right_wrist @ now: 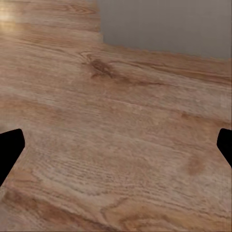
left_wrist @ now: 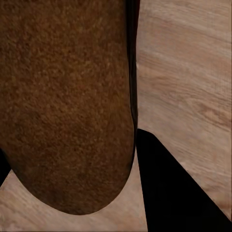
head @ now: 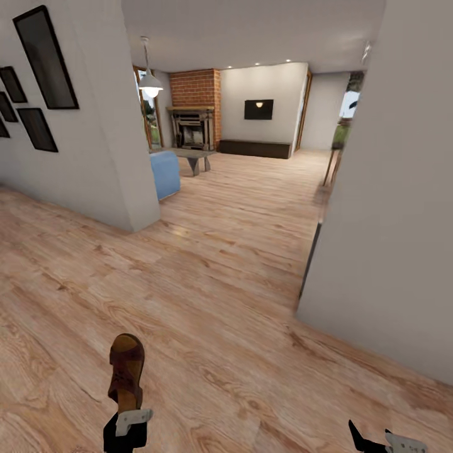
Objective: Pick up the two gym shoes and the two sandals from the corridor floor and place them onto the hallstand (shoe rack) in the corridor, making sure they are on the rack and not on the floor. Arrange them so the two gym shoes are next to each other and the two sandals are next to each other.
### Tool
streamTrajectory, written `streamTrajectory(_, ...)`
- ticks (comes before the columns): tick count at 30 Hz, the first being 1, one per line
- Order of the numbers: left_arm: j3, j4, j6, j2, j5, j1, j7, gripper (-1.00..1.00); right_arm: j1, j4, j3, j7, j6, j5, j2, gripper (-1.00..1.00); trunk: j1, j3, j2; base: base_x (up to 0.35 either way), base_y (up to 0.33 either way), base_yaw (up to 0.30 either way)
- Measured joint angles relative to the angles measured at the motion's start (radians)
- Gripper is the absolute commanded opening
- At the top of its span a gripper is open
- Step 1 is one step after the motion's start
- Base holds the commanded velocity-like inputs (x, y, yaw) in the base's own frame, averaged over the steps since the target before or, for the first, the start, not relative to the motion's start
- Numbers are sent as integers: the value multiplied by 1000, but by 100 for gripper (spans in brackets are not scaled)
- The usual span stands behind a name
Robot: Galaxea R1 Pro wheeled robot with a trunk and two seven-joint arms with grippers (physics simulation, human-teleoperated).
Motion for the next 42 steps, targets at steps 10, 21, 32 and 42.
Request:
streamTrajectory(10,0,0,0,0,0,0,-1,-100,0,0,0,0,0,-1,1,100,0,-4,0,250,229,277)
streamTrajectory(21,1,0,0,0,0,0,-1,-100,0,0,0,0,0,0,1,100,0,-8,0,327,50,277)
streamTrajectory(32,3,1,0,0,1,0,-1,-100,0,0,0,0,0,0,1,100,0,-12,0,337,1,277)
streamTrajectory(42,3,2,0,1,2,0,-1,-100,0,-1,0,0,0,0,1,100,0,-16,0,338,0,277)
